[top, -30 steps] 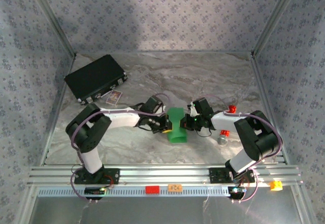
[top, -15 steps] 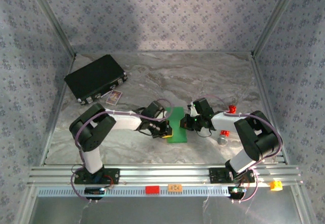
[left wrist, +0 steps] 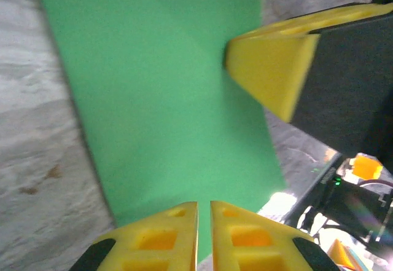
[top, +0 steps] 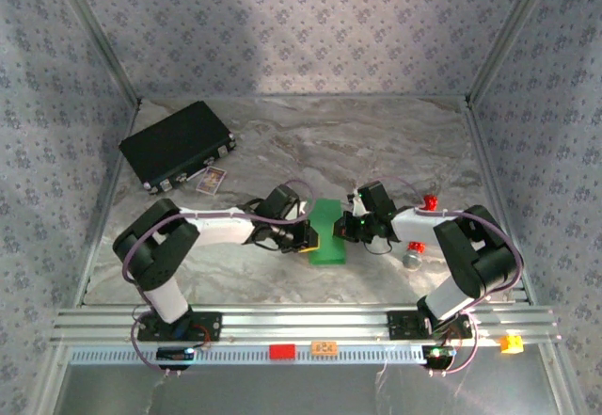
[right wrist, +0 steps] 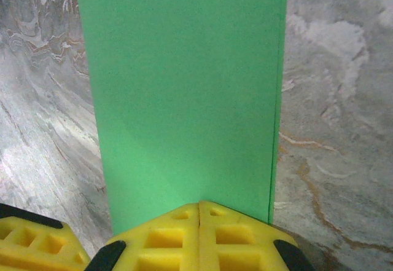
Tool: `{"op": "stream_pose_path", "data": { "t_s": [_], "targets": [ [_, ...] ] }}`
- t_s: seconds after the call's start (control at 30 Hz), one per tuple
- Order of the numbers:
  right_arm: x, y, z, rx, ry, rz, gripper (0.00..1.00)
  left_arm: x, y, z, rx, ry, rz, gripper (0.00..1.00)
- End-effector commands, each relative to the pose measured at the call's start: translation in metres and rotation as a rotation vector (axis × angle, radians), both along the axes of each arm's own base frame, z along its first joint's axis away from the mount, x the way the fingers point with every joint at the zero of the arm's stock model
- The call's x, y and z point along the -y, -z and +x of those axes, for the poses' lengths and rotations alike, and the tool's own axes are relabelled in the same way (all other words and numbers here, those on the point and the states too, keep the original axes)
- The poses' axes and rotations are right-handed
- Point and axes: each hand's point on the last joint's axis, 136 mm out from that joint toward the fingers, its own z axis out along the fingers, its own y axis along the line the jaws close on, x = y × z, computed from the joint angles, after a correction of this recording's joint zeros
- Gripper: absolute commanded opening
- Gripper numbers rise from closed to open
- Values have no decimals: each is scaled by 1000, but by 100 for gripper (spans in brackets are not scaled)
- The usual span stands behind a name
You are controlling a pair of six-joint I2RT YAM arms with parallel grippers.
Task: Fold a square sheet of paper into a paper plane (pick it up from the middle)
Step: First fold the square sheet of paper in half at the center of the table.
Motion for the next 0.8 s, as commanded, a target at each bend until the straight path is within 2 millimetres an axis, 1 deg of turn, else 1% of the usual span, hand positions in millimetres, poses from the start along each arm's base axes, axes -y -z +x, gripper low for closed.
{"op": "stream_pose_path", "data": {
  "t_s": [0.0, 0.13, 0.23, 0.37, 0.43, 0.53, 0.63, 0.77],
  "targets": [
    [44, 50, -41, -186, 59, -215, 0, 10, -3, -1, -36, 11, -36, 13],
    [45, 51, -42, -190, 62, -216, 0, 7, 15, -14, -89, 46, -19, 11],
    [45, 51, -42, -189, 64, -219, 0, -2, 31, -24, -113, 65, 22, 11],
    [47, 52, -43, -195, 65, -224, 0, -18, 44, -37, -130, 83, 67, 10],
    [47, 53, -43, -197, 67, -226, 0, -24, 45, -43, -117, 101, 68, 10],
    [47, 53, -43, -197, 67, -228, 0, -26, 38, -51, -91, 165, 54, 10],
    [47, 53, -43, -199, 67, -226, 0, -31, 35, -59, -62, 201, 63, 11],
    [47, 54, -43, -201, 68, -229, 0, -31, 31, -65, -34, 238, 61, 12]
  ]
}}
